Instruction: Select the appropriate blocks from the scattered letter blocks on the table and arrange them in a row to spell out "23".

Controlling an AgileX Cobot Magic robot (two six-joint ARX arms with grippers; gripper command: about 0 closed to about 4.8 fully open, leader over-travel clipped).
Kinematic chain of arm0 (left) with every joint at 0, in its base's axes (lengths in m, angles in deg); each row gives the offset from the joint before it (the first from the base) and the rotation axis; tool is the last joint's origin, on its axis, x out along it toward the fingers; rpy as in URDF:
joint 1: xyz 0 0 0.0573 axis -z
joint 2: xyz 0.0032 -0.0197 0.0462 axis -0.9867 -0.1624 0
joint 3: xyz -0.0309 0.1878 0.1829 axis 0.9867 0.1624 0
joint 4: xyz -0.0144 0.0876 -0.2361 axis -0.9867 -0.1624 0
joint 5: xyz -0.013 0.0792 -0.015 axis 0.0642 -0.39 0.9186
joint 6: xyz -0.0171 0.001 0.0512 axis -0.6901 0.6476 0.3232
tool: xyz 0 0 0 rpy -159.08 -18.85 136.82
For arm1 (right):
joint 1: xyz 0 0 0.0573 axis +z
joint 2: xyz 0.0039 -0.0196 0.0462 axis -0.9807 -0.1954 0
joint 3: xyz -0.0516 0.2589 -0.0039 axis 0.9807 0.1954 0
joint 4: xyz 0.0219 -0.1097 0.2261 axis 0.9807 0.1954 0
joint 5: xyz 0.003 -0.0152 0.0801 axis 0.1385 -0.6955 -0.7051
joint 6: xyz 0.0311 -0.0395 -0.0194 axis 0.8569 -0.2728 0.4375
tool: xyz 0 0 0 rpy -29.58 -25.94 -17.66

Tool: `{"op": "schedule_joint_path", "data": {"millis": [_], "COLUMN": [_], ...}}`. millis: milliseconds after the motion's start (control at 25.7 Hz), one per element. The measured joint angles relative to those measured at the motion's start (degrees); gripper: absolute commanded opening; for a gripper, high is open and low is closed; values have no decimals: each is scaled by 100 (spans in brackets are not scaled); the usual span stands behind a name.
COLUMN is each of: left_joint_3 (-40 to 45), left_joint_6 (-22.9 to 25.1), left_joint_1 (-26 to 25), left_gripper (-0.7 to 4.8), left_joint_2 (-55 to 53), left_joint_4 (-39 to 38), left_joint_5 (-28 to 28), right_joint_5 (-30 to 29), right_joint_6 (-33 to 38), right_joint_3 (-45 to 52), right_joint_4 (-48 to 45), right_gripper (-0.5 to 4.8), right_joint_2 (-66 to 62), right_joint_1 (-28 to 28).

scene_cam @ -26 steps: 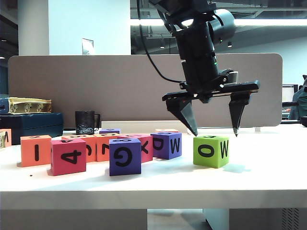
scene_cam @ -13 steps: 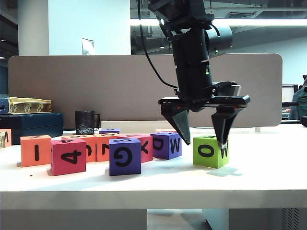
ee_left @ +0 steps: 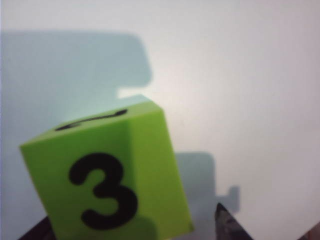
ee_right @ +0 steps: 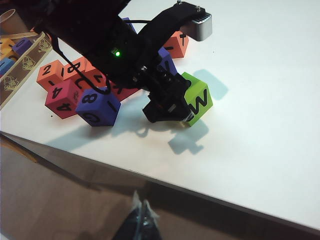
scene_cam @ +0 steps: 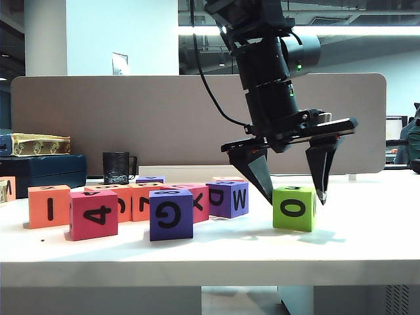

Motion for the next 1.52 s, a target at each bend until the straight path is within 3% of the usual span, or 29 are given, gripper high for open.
{"op": "schedule_joint_path", "data": {"millis": [195,312,740,1012,1051,1168,1246,1324,1519], "left_joint_3": [0,0,-11,-48,-48,-50,-61,-59,-50], "left_joint_6": [-208,-210,-210,-17,96,516,662,702,551], "left_joint_1": [9,13,61,13,-24,-269,-501,-820,-1523], "left_gripper": [362,362,362,363,363,363,369,372,372], "left_joint_2": [2,2,2,74,122,481,706,831,1016], "left_joint_4": [-144,-111,-70,-789,-942,-1537,-1908,-2234,-2468], "left_joint_5": [116,369,474,442,341,-726,-1786,-1932,-1668], "right_joint_5": [-2,15,20,22,22,22,20,22,22], "right_joint_6": [0,-2,-2,0,-2,0,-2,0,-2], "right_joint_3": [0,0,0,0,0,0,0,0,0], "right_joint_4": [0,0,0,0,0,0,0,0,2], "right_gripper": [-1,-1,-1,-1,-1,-1,-1,-1,-1], "right_joint_2": [0,0,0,0,0,0,-2,-2,-2], "right_joint_1": [0,0,0,0,0,0,0,2,0]}}
